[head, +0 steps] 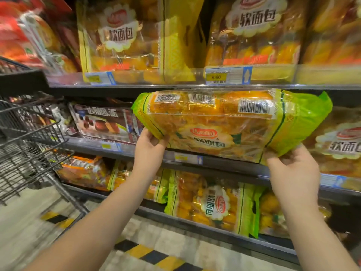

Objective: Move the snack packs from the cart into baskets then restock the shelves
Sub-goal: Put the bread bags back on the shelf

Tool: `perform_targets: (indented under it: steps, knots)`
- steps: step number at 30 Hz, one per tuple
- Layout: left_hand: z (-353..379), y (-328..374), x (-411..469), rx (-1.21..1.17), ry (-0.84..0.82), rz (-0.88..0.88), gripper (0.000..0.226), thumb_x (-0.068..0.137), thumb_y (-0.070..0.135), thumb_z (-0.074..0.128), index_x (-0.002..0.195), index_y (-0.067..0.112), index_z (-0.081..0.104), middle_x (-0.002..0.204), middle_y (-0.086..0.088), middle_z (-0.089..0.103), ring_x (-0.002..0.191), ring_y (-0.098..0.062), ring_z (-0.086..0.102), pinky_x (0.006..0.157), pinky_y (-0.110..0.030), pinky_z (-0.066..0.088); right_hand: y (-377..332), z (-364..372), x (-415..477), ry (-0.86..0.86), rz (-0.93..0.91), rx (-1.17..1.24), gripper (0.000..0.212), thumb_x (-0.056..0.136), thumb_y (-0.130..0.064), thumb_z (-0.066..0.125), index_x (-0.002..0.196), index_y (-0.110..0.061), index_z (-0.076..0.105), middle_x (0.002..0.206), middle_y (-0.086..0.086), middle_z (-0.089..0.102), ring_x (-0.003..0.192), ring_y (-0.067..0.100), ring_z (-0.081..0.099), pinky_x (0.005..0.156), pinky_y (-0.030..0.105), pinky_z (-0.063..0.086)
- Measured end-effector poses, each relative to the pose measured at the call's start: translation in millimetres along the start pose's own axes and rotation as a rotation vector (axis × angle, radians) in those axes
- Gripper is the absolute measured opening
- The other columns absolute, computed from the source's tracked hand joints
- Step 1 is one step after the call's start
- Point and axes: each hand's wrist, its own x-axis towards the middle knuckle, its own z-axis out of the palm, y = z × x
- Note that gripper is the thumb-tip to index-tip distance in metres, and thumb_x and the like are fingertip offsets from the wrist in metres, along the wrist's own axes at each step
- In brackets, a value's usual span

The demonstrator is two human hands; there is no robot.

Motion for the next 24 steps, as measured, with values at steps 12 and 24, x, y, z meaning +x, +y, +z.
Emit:
perform_targets:
  steps: [12,24]
  knots:
    - [32.9,-26.8,41.6,0.063,-0.04,-0.074,0.034,0.097,0.017,0.071,0.126,0.027,0.057,0.104,0.023,0.064,0.096,0.006,0.058,0.081,-0.015,0.043,31.7,21.4,48.4,-0.12,0.136,-0.246,0.01,0.088,-0.013,0.068,0.087,-0.01,0.059,0.079,0.014,0.064,0.079,0.037,0.058,0.066,0.036,0.043]
    - [61.7,-55.3,95.1,0.264,-0.152,-0.241,0.044,0.1,0.012,0.065,0.136,0.03,0.048,0.105,0.011,0.061,0.103,-0.014,0.059,0.077,-0.015,0.046,30.0,43.5,84.5,-0.461,0.258,-0.491,0.066,0.101,-0.025,0.053,0.159,-0.013,0.023,0.113,0.013,0.062,0.076,0.02,0.059,0.073,0.039,0.052]
